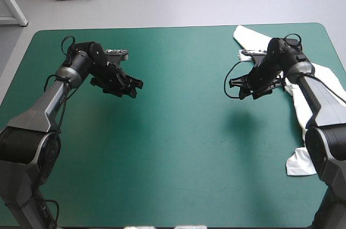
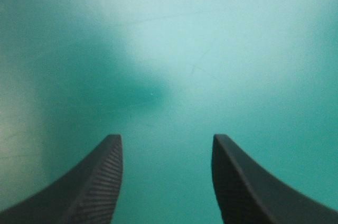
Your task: Fold the cloth
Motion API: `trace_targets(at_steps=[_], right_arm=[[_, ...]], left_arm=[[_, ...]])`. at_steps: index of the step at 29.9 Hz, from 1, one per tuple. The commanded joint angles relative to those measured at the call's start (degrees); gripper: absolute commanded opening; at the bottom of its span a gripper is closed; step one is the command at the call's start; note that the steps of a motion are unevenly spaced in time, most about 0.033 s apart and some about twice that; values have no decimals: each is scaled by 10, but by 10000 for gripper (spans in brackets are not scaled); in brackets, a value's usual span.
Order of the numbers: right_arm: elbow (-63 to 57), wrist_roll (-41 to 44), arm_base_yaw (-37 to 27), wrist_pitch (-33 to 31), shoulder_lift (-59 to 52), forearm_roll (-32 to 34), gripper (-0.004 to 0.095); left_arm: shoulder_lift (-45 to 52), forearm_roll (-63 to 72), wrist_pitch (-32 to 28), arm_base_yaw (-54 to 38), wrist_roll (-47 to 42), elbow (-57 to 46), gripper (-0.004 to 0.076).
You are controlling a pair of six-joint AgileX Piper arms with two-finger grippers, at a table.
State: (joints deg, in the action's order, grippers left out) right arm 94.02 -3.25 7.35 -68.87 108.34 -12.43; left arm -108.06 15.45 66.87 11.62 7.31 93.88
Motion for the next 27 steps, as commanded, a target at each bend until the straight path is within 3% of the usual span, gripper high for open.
trace_targets(at_steps=[1,6,9,20,27], right_arm=[[18,3,-3,-8,-65,23,438],[17,32,-13,-27,-108,94,520],[17,32,-42,-27,-126,90,573],[17,50,-215,-12,-132,86,576],[17,42,-243,20,-59,86,578]], left_arm=[[60,5,2,0,0,14,381],[83,0,45,0,3,14,380],[85,0,69,0,4,14,380],[106,0,43,0,9,14,380],[108,0,23,0,9,14,380]])
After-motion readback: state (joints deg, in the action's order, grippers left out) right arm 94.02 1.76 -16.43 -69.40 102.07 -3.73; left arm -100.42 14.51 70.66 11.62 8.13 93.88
